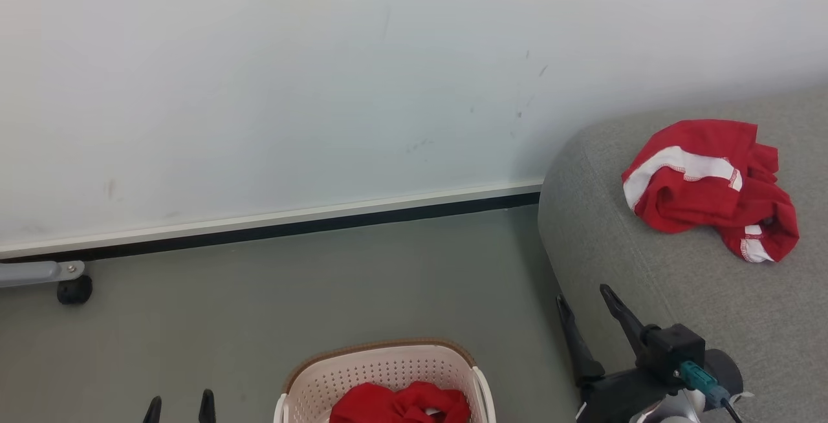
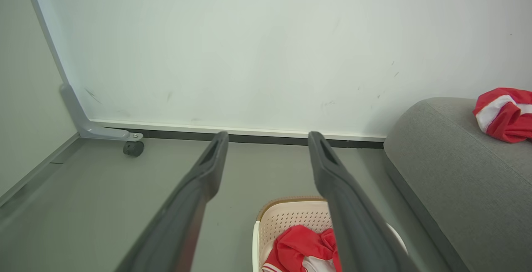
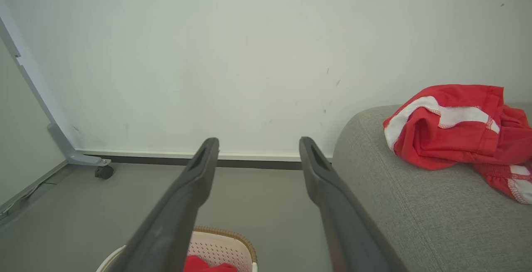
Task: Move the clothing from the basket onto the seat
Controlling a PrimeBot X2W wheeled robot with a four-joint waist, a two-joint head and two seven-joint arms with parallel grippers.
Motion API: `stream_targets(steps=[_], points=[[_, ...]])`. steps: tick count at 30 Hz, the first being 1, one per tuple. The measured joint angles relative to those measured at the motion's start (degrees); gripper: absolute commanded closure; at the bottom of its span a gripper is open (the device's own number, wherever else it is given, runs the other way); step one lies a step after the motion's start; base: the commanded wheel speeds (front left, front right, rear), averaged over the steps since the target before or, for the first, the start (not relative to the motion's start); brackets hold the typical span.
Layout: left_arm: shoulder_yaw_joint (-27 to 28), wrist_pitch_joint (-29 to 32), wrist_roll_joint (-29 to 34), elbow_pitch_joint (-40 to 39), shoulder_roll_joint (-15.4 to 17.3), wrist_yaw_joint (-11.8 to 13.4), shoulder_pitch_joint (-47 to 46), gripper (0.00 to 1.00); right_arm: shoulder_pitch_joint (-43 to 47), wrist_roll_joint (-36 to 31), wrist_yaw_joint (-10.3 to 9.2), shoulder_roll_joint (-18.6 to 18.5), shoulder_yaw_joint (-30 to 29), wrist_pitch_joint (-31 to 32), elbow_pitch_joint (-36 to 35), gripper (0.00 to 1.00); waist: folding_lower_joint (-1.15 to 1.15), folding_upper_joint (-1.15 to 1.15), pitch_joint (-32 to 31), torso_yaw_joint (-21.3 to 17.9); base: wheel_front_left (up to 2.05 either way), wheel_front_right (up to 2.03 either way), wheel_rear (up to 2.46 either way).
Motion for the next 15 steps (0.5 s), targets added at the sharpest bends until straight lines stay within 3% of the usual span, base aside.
stream_targets(steps=[3, 15], points=[[0.8, 0.0, 0.5, -1.6, -0.4, 0.4, 1.3, 0.0, 2.8, -0.5, -1.2, -0.2, -0.6, 0.0, -3.5, 0.0, 0.01, 0.0, -0.4, -0.1, 0.0, 0.0, 0.0], [3.9, 0.0, 2.9, -6.0, -1.5, 0.5, 4.7, 0.0, 9.5, -2.0, -2.64, -1.6, -2.9, 0.0, -12.0, 0.0, 0.01, 0.0, -0.4, -0.7, 0.0, 0.0, 0.0]])
